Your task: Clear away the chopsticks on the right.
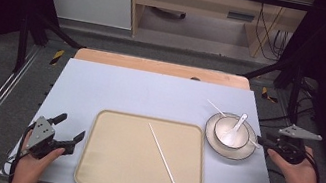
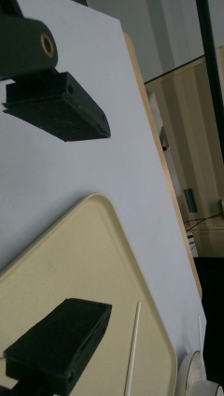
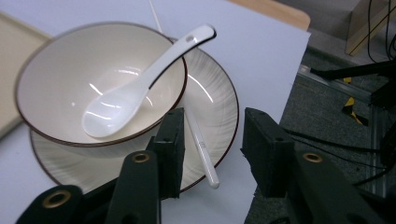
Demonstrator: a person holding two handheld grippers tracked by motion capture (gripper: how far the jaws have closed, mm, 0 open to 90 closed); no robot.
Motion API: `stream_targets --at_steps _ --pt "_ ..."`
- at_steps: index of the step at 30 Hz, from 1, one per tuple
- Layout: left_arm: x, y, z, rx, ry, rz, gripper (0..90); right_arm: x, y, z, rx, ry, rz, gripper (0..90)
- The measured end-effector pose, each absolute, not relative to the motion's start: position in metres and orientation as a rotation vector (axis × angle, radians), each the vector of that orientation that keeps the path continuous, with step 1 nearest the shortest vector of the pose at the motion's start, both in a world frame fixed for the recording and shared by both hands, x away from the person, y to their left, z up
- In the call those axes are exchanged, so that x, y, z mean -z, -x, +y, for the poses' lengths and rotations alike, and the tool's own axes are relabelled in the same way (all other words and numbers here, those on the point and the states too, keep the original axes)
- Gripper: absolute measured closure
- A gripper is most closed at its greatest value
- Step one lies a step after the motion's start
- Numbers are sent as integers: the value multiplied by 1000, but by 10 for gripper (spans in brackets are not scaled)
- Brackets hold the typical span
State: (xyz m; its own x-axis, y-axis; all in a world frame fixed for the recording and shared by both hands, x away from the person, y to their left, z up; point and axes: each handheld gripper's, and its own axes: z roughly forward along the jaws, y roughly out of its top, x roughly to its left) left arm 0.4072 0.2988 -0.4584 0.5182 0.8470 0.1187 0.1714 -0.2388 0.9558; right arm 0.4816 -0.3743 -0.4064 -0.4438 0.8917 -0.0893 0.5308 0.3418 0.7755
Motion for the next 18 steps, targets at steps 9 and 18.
stream_targets --at_steps 9,18 --pt "459 -407 297 -810 -1729 862 130 440 -507 -376 -869 -1266 2196 628" --pt "459 -407 297 -810 -1732 859 131 454 -514 -365 -885 -1221 2243 652"
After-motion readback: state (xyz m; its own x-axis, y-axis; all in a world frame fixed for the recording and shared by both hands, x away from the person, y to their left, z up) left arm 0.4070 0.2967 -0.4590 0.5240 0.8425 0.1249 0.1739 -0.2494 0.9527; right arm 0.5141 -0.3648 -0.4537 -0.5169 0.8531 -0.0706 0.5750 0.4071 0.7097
